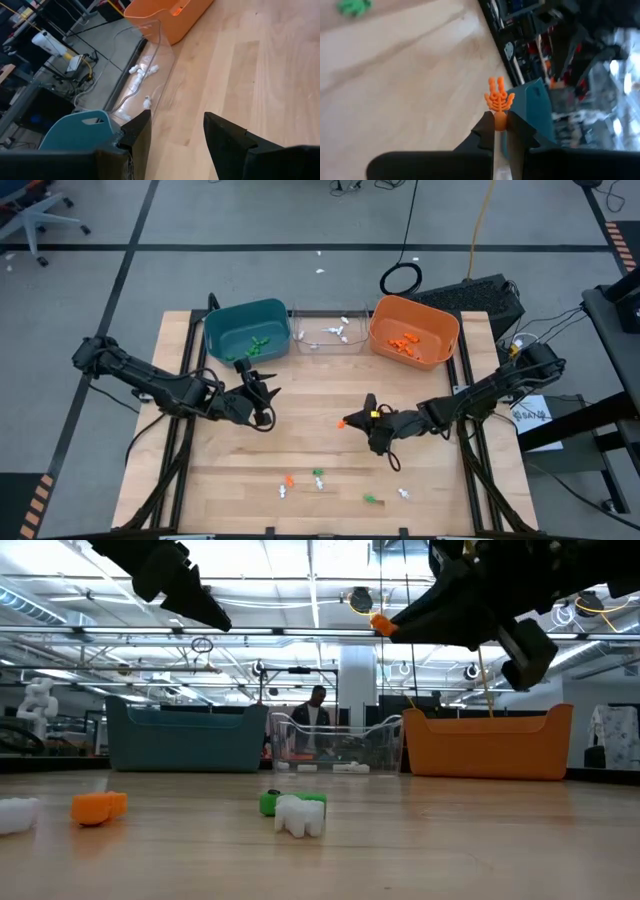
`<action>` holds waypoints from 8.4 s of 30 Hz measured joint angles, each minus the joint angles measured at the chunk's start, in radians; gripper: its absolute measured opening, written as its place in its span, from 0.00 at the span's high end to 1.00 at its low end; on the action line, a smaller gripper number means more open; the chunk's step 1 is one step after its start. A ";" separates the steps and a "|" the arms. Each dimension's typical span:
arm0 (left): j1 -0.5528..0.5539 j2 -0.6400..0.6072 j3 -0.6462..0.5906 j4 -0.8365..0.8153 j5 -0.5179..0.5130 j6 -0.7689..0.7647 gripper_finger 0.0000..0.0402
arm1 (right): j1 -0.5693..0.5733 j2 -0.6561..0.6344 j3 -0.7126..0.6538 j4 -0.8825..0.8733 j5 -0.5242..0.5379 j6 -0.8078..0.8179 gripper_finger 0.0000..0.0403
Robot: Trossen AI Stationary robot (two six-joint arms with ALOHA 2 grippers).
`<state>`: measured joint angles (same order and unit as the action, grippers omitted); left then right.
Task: Sort Halloween decoration
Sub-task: Put the orange skeleton toy into the orange bin, then put the green skeleton toy into the blue bin
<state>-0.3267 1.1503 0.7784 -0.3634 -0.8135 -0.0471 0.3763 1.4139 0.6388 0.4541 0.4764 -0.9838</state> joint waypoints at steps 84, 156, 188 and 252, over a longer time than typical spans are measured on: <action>0.000 0.042 0.000 0.092 0.024 0.002 0.56 | -0.304 0.000 0.423 -0.739 -0.054 1.010 0.99; -0.110 0.438 0.000 0.472 0.369 -0.115 0.56 | -0.075 -0.248 0.049 -0.690 0.023 1.289 0.63; -0.291 0.851 0.047 0.869 0.308 -0.366 0.56 | -0.056 -0.154 0.037 -0.465 0.022 1.091 0.63; -0.249 0.539 0.046 0.717 0.002 0.726 0.98 | -0.095 -0.154 0.038 -0.465 0.025 1.100 0.63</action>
<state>-0.5762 1.6889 0.8242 0.3537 -0.8111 0.6788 0.2813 1.2594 0.6769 -0.0109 0.5014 0.1164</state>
